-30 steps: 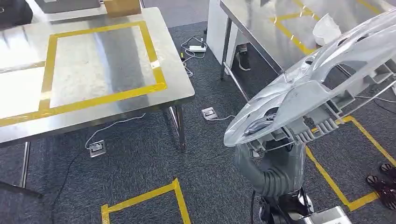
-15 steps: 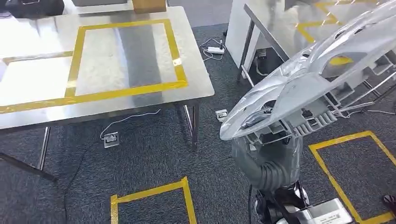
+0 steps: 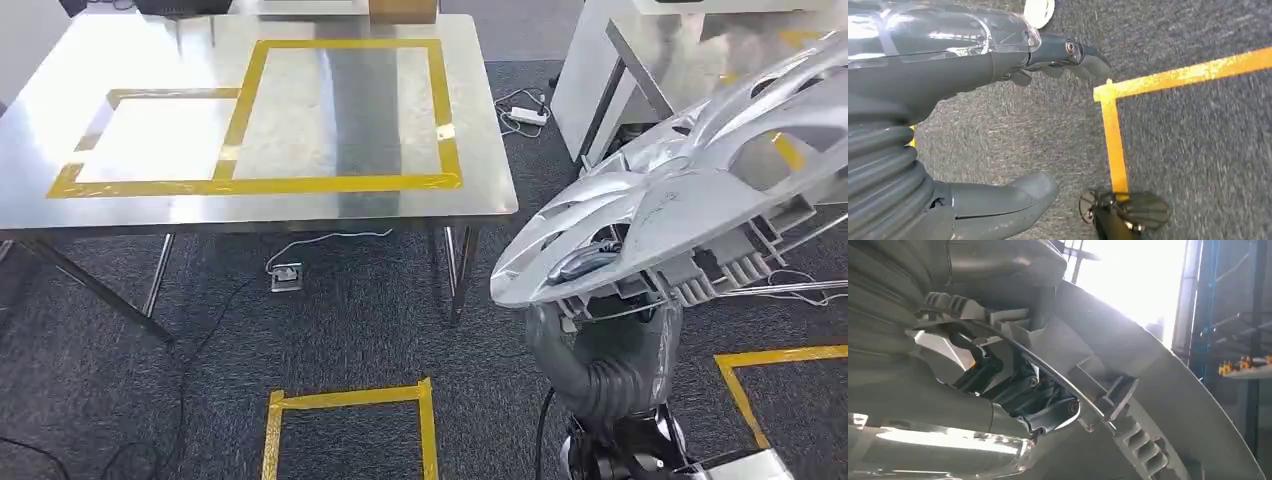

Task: Take the parts from the cabinet and place them on the table.

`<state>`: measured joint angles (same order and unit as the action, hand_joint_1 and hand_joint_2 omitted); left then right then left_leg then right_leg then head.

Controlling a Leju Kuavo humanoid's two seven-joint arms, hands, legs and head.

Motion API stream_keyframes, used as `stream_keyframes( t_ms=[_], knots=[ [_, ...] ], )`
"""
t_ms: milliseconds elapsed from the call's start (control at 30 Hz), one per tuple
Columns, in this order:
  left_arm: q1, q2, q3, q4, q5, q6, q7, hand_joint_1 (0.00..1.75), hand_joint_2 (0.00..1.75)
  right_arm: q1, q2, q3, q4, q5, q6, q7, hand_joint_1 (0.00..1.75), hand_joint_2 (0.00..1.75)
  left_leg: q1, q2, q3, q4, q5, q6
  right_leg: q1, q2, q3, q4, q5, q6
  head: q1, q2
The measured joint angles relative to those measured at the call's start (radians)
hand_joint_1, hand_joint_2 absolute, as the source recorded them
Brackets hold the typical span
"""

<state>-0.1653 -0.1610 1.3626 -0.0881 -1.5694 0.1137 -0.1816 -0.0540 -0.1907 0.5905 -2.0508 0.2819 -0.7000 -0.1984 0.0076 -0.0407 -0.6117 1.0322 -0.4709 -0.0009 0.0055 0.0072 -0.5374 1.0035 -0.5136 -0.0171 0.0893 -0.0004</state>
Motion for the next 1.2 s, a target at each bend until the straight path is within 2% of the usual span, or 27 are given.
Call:
stream_keyframes(
  t_ms=[33, 67, 100, 133, 167, 200, 333, 500, 1200],
  knots=[
    [0.0, 0.001, 0.0, 0.0, 0.0, 0.0, 0.001, 0.0, 1.75, 0.0, 0.003, 0.0, 0.0, 0.0, 0.0, 0.0, 1.75, 1.75, 0.001, 0.017, -0.002, 0.008, -0.011, -0.003, -0.01, -0.005, 0.008, -0.019, 0.013, -0.001, 0.0, 0.0],
    [-0.001, 0.001, 0.0, 0.0, 0.0, 0.0, 0.003, 0.0, 1.75, 0.001, 0.005, -0.001, 0.0, -0.001, 0.0, -0.002, 1.75, 1.75, -0.005, 0.035, 0.001, 0.003, -0.024, -0.005, 0.0, 0.0, 0.007, -0.022, 0.002, 0.017, -0.006, 0.0],
    [-0.001, 0.001, 0.0, 0.0, 0.0, 0.0, 0.004, 0.0, 1.75, 0.001, 0.007, -0.002, -0.002, -0.002, -0.001, -0.005, 1.75, 1.75, -0.004, 0.036, 0.01, -0.021, -0.007, 0.023, -0.005, 0.004, 0.008, -0.019, 0.005, 0.04, -0.02, 0.0],
    [0.0, 0.001, 0.0, 0.0, 0.0, 0.0, 0.007, 0.0, 1.75, 0.002, 0.007, -0.002, -0.001, -0.002, -0.001, -0.006, 1.75, 1.75, -0.006, 0.037, 0.009, -0.019, -0.005, 0.03, -0.004, 0.001, 0.011, -0.02, 0.003, 0.028, -0.019, 0.0],
    [0.0, 0.001, 0.0, 0.0, 0.0, 0.0, 0.007, 0.0, 1.75, 0.003, 0.007, -0.001, -0.002, -0.003, 0.0, -0.007, 1.75, 1.75, -0.006, 0.036, 0.012, -0.019, -0.005, 0.026, -0.005, 0.001, 0.011, -0.019, 0.003, 0.028, -0.024, 0.0],
    [0.0, 0.001, 0.0, 0.0, 0.0, 0.0, 0.007, 0.0, 1.75, 0.003, 0.007, -0.001, -0.002, -0.005, 0.0, -0.007, 1.75, 1.75, -0.005, 0.036, 0.014, -0.02, 0.001, 0.017, -0.004, 0.0, 0.011, -0.018, 0.003, 0.028, -0.031, 0.0],
    [0.0, 0.003, 0.0, 0.0, 0.0, 0.0, 0.008, 0.0, 1.75, 0.003, 0.007, -0.001, -0.002, -0.006, -0.001, -0.008, 1.75, 1.75, -0.004, 0.034, 0.015, -0.02, 0.002, 0.013, -0.004, -0.001, 0.011, -0.015, 0.002, 0.026, -0.037, 0.0],
    [0.0, 0.003, 0.0, 0.0, 0.0, 0.0, 0.008, 0.0, 1.75, 0.003, 0.007, -0.001, -0.002, -0.007, -0.001, -0.008, 1.75, 1.75, -0.005, 0.033, 0.015, -0.02, 0.0, 0.01, -0.005, -0.001, 0.012, -0.015, -0.001, 0.022, -0.036, 0.0],
    [0.0, 0.002, 0.001, 0.0, 0.002, -0.001, 0.014, 0.0, 1.75, 0.003, 0.007, 0.0, 0.001, -0.063, 0.0, -0.023, 1.75, 1.75, -0.007, 0.031, 0.016, -0.021, -0.005, 0.013, -0.006, -0.002, 0.019, -0.024, -0.002, 0.022, -0.033, 0.0]
  ],
)
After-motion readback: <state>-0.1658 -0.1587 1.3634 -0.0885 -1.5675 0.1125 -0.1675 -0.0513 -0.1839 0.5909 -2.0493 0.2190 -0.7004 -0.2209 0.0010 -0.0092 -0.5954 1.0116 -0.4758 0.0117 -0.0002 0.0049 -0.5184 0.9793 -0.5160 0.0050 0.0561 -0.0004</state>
